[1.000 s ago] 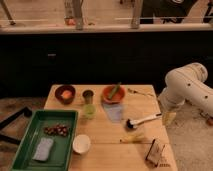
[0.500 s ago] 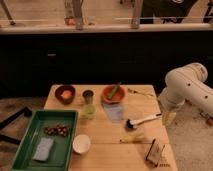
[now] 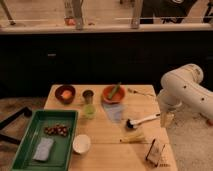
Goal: Place grapes in table surface
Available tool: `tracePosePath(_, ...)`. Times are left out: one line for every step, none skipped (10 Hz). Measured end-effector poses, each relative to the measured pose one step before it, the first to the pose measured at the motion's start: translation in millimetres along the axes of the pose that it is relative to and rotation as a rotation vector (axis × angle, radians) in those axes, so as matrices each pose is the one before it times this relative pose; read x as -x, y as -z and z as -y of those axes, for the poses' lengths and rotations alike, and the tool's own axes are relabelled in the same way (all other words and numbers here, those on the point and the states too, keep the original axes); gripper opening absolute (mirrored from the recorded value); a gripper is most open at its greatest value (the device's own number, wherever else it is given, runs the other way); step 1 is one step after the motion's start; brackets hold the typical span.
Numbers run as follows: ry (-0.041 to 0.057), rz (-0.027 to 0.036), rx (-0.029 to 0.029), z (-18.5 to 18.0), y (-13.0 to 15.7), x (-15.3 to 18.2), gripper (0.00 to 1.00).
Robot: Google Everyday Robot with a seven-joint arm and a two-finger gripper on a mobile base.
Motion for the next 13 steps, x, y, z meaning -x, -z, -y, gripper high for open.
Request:
tracePosePath(0.01503, -0.00189, 0.00031, -2.88, 0.7, 6.91, 0.8)
tracePosePath(0.01137, -0.00185, 0.00185, -2.45, 0.05, 4.14, 0.8)
tracePosePath(0.008, -0.00469, 0.00059, -1.49, -0.02, 4.56, 0.8)
tracePosePath(0.01104, -0.00281, 0.00078, -0.59, 0.21, 10.55, 0.8)
tracePosePath(0.00171, 0.00334, 0.001, -0.19, 1.36, 9.13, 0.8)
tracePosePath(0.00147, 0.00967, 0.00418, -1.61, 1.34, 9.16, 0.8)
tracePosePath(0.00374, 0.01091, 0.00277, -1.38, 1.8, 9.84, 0.8)
tracePosePath(0.01425, 0.01368, 0.00485, -2.16, 1.91, 13.75, 0.8)
tracePosePath(0.02083, 0.01707, -0.00012, -0.46, 2.83, 14.95, 0.8)
tracePosePath(-0.00248, -0.00539, -0.00169, -0.15, -0.19, -3.11, 0.8)
tracePosePath(-0.00066, -0.00306, 0.00398, -1.2, 0.08, -1.13, 0.8)
tracePosePath(0.00095, 0.004, 0.00166, -0.1, 0.01, 1.78, 0.8)
tracePosePath(0.00183, 0.0002, -0.00028, 0.43, -0.06, 0.79, 0.8)
